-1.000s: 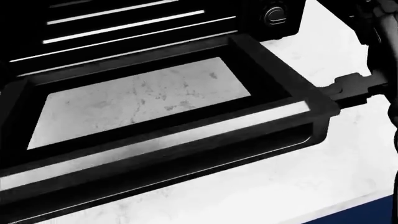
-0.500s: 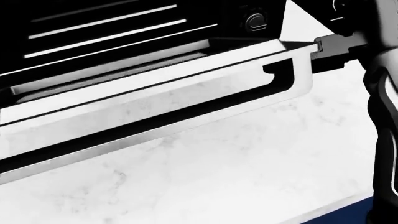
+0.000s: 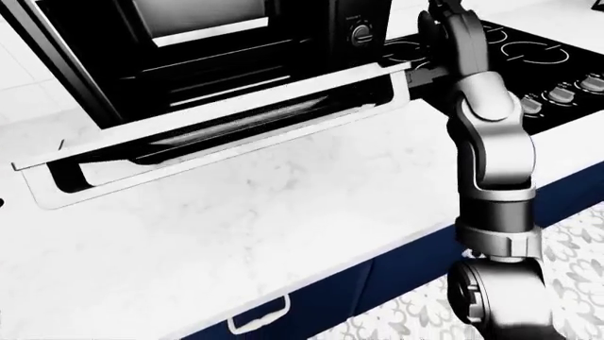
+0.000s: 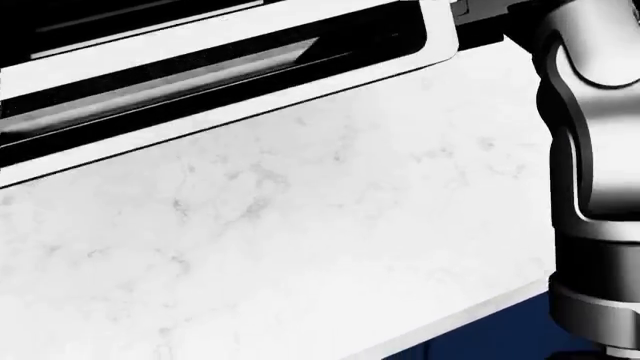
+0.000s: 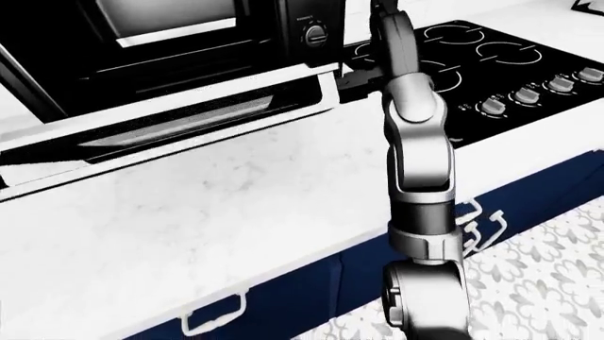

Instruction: Close the toaster oven door.

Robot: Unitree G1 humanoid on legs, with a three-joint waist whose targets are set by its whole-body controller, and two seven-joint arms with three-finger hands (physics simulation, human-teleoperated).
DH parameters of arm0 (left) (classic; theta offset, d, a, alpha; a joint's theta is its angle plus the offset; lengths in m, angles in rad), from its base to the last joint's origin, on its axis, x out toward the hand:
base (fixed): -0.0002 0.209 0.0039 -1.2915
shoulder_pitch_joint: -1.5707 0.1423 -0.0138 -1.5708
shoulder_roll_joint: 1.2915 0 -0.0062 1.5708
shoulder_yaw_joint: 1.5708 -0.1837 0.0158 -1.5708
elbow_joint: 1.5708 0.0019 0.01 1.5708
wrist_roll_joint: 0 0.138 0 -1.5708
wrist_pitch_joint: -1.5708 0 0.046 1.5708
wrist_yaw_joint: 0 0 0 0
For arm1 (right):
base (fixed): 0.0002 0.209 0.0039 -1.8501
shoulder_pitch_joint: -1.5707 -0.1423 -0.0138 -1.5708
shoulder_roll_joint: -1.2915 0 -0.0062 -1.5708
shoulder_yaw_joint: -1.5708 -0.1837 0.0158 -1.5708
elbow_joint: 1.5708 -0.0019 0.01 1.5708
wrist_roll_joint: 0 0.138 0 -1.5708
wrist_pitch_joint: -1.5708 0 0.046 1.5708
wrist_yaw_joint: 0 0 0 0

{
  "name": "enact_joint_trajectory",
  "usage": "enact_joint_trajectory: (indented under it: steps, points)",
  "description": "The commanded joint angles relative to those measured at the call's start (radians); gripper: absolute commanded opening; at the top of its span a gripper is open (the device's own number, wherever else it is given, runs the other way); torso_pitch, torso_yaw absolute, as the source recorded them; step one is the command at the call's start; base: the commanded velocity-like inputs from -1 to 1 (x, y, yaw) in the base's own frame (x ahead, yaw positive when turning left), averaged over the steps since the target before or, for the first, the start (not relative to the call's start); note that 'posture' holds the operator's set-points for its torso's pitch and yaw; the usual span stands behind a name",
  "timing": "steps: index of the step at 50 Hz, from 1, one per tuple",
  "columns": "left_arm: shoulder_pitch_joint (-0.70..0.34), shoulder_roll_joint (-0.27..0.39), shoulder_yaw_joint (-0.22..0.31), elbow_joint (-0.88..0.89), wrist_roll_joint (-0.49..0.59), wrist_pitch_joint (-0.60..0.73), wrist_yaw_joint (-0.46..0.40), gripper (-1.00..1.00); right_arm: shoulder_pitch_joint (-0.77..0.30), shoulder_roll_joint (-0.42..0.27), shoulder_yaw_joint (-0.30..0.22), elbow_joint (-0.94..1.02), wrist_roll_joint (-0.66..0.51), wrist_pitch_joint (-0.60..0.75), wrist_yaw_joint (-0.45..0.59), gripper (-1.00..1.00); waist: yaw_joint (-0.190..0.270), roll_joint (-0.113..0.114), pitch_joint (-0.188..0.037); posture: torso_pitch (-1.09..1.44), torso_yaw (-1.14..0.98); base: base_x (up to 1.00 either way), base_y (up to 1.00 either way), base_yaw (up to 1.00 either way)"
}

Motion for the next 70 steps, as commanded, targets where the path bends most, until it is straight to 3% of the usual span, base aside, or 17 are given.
enact_joint_trajectory:
  steps: [1, 11, 20, 34, 46, 70]
  points:
    - [-0.013, 0.029, 0.020, -0.030, -0.003, -0.028, 0.000, 1.00, -0.068, 0.011, 0.033, -0.046, 0.032, -0.066, 0.014, 1.00, 0.010, -0.003, -0.029, 0.00, 0.00, 0.00, 0.00, 0.00]
    - [-0.014, 0.036, 0.027, -0.027, -0.007, -0.024, 0.002, 1.00, -0.105, 0.035, 0.050, 0.032, 0.017, -0.117, -0.010, 1.00, 0.010, 0.000, -0.032, 0.00, 0.00, 0.00, 0.00, 0.00]
    - [-0.014, 0.042, 0.031, -0.024, -0.012, -0.024, 0.003, 1.00, -0.082, 0.108, 0.078, 0.000, -0.020, -0.134, -0.099, 1.00, 0.012, 0.003, -0.037, 0.00, 0.00, 0.00, 0.00, 0.00]
    - [-0.011, 0.038, 0.031, -0.034, -0.017, -0.019, 0.004, 1.00, -0.177, 0.081, 0.063, 0.092, 0.002, -0.157, -0.114, 1.00, 0.011, 0.002, -0.033, 0.00, 0.00, 0.00, 0.00, 0.00]
    - [-0.003, 0.023, 0.031, -0.058, -0.016, -0.013, 0.000, 1.00, -0.245, 0.077, 0.069, 0.270, -0.018, -0.267, -0.131, 1.00, 0.014, -0.003, -0.031, 0.00, 0.00, 0.00, 0.00, 0.00]
    - [0.048, -0.114, 0.031, -0.333, -0.038, 0.122, -0.022, 1.00, -0.311, 0.071, 0.067, 0.355, -0.034, -0.299, -0.125, 1.00, 0.020, -0.007, -0.028, 0.00, 0.00, 0.00, 0.00, 0.00]
